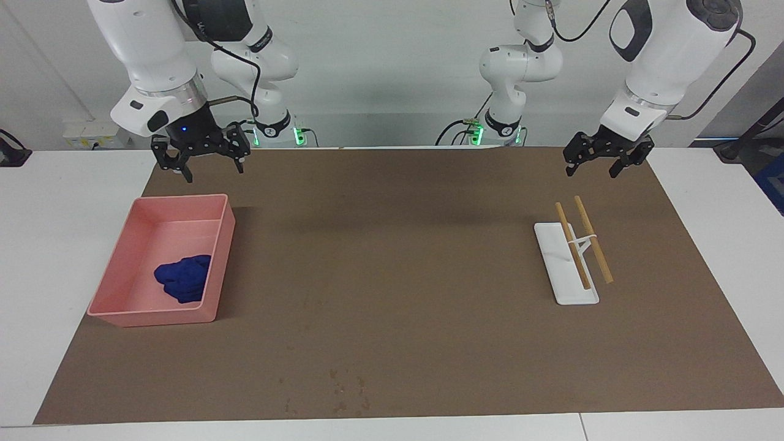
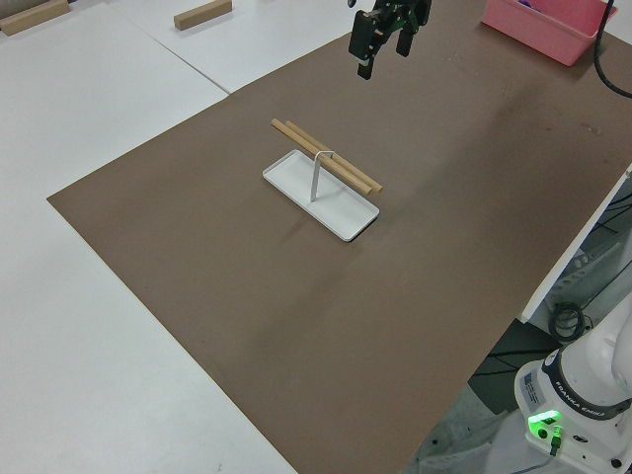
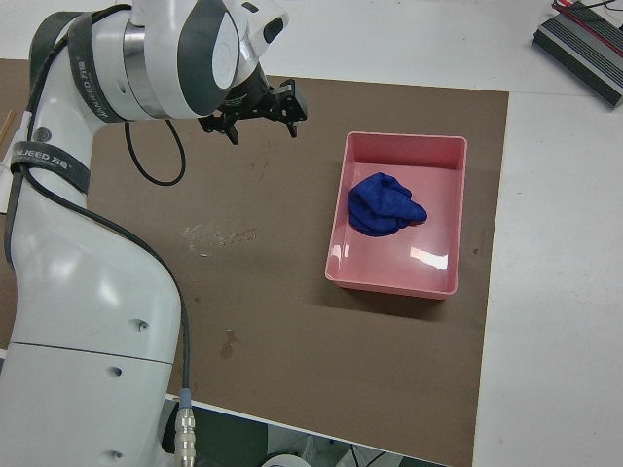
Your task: Wipe water with towel using both arms
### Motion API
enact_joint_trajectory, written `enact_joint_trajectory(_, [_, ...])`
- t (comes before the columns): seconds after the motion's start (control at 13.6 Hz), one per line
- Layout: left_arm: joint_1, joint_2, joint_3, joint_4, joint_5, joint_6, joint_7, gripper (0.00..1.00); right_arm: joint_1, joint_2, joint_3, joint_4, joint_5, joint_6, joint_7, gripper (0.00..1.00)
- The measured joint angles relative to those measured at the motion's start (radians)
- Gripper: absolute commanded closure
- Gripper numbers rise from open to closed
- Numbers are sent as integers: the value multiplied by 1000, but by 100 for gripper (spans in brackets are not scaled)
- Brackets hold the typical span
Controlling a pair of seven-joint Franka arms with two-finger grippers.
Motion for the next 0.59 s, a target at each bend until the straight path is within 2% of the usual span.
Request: enact_joint_trajectory(0.59, [0,0,0,0,0,0,0,0,-5,0,-61,0,16,-1,0,0])
